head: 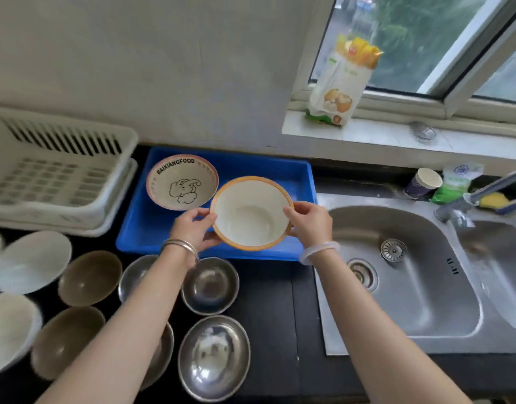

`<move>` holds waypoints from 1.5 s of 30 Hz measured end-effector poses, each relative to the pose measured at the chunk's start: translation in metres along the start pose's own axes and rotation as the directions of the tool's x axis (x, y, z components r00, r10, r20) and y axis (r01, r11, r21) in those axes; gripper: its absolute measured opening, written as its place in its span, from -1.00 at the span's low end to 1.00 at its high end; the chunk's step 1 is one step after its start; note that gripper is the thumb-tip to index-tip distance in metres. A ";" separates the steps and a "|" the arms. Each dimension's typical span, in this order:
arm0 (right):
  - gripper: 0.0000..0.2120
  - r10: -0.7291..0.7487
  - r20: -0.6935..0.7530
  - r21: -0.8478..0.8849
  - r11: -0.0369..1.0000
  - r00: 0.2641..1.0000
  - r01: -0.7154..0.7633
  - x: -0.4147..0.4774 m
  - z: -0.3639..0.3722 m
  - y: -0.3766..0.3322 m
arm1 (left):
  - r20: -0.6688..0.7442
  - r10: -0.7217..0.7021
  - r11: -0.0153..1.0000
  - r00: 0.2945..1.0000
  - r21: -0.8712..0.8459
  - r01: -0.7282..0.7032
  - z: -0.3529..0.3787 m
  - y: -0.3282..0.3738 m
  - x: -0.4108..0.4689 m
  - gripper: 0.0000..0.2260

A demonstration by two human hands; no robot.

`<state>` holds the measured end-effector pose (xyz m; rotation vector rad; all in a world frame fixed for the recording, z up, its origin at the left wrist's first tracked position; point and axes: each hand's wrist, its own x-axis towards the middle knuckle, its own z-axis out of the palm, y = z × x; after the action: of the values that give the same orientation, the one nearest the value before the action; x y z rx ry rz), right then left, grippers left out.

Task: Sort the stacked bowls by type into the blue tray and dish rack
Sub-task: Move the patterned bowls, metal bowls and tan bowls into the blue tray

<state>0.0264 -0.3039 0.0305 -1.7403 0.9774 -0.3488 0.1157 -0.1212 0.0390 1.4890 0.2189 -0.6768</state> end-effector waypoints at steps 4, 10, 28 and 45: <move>-0.94 -0.024 0.106 -0.036 0.999 0.994 0.028 0.035 0.060 -0.033 | -0.137 0.010 0.996 0.991 -0.088 -0.022 -0.036 0.019 0.037 -0.82; -0.90 0.000 0.156 -0.087 0.996 0.988 0.013 0.081 0.137 -0.054 | -0.259 -0.007 0.988 0.966 -0.149 -0.033 -0.066 0.030 0.095 -0.76; -0.80 0.014 0.135 -0.179 0.984 0.991 0.010 0.120 0.206 -0.039 | -0.359 -0.043 0.992 0.932 -0.125 -0.002 -0.087 0.024 0.166 -0.73; -0.76 -0.038 0.219 -0.103 0.993 0.975 0.062 0.068 0.155 -0.032 | -0.318 0.003 0.994 0.948 -0.101 -0.037 -0.086 -0.004 0.104 -0.66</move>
<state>0.1835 -0.2506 -0.0178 -1.8607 0.8081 -0.1356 0.2200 -0.0677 -0.0281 1.4908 0.4790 -0.3992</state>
